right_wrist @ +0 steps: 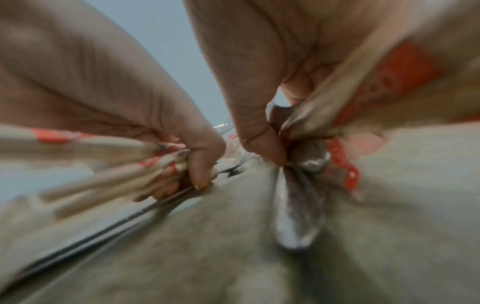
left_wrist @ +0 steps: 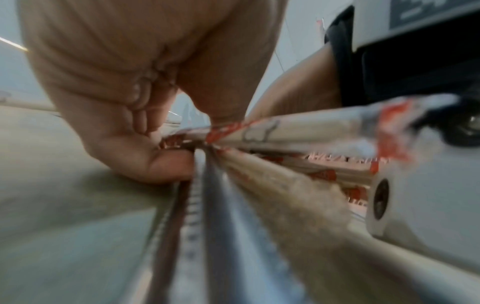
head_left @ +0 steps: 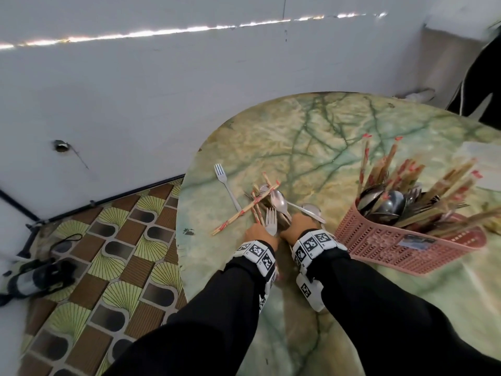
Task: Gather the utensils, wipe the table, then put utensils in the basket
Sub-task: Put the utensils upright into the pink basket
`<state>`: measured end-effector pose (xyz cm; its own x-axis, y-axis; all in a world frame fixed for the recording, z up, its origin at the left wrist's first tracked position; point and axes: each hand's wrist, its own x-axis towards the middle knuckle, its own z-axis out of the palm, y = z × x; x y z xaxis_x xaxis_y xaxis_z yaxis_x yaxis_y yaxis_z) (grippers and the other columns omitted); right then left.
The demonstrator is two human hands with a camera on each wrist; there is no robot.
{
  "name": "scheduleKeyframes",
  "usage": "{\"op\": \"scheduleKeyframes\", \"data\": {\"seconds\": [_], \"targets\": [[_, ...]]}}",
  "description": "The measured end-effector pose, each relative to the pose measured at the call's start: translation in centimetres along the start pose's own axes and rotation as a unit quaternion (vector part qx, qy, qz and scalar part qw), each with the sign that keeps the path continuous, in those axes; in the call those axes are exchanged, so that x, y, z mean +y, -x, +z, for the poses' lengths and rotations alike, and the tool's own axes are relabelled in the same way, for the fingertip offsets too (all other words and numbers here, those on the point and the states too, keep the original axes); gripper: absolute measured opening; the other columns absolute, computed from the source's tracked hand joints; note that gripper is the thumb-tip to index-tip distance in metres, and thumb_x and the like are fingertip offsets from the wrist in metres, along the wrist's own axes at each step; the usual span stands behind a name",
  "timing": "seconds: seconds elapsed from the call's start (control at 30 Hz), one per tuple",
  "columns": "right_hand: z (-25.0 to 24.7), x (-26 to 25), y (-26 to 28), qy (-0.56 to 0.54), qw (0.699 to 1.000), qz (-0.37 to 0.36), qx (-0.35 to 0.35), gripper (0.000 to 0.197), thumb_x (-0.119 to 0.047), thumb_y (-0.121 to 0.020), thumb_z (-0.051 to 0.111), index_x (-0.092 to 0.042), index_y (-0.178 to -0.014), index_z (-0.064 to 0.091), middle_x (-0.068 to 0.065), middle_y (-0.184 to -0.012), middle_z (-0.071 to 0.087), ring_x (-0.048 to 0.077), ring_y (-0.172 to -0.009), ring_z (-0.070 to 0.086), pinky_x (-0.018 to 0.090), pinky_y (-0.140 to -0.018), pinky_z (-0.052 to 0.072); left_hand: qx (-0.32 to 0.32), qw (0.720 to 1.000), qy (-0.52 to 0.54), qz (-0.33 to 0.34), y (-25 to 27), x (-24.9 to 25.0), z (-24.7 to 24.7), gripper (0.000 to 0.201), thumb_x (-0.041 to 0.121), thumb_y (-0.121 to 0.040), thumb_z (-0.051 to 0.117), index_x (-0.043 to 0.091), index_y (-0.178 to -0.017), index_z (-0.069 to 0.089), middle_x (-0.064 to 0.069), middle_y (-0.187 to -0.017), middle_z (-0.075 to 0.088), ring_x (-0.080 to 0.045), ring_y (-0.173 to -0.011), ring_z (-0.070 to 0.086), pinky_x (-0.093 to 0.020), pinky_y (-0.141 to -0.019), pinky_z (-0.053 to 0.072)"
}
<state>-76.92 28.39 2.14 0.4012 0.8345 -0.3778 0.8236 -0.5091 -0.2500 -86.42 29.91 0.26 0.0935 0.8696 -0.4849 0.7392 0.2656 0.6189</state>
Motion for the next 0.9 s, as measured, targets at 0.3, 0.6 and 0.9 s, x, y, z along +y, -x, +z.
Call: {"op": "scheduleKeyframes", "data": {"seconds": [0.3,0.6,0.9], "targets": [[-2.0,0.5,1.8,-0.107,0.993,0.033,-0.048,0.018,-0.026,-0.084,0.057,-0.009,-0.079,0.057,0.011,-0.087,0.063,0.027,-0.087,0.063,0.035,-0.084,0.053,-0.036,0.997,-0.045,0.045,0.6,0.0,-0.2,0.039,0.031,-0.091,0.051,-0.001,-0.111,0.060,-0.021,-0.116,0.062,-0.036,-0.108,0.059,-0.036,-0.088,0.048],[-3.9,1.5,2.6,-0.251,0.960,0.046,-0.114,0.021,0.002,-0.085,0.044,-0.004,-0.065,0.045,0.012,-0.056,0.046,0.018,-0.044,0.043,0.022,-0.043,0.035,-0.126,0.980,0.153,0.036,1.5,1.1,-2.3,0.030,0.003,-0.090,0.042,0.009,-0.060,0.038,-0.003,-0.049,0.043,-0.015,-0.042,0.042,-0.021,-0.044,0.035],[-6.3,2.5,6.1,-0.294,0.948,0.038,-0.111,0.020,0.003,-0.089,0.041,-0.003,-0.070,0.042,0.012,-0.058,0.039,0.008,-0.018,0.036,0.006,-0.029,0.027,-0.171,0.941,0.292,-0.011,4.0,1.9,-3.6,0.031,0.000,-0.088,0.043,0.012,-0.061,0.035,0.004,-0.033,0.030,-0.007,-0.023,0.024,-0.005,-0.035,0.020]]}}
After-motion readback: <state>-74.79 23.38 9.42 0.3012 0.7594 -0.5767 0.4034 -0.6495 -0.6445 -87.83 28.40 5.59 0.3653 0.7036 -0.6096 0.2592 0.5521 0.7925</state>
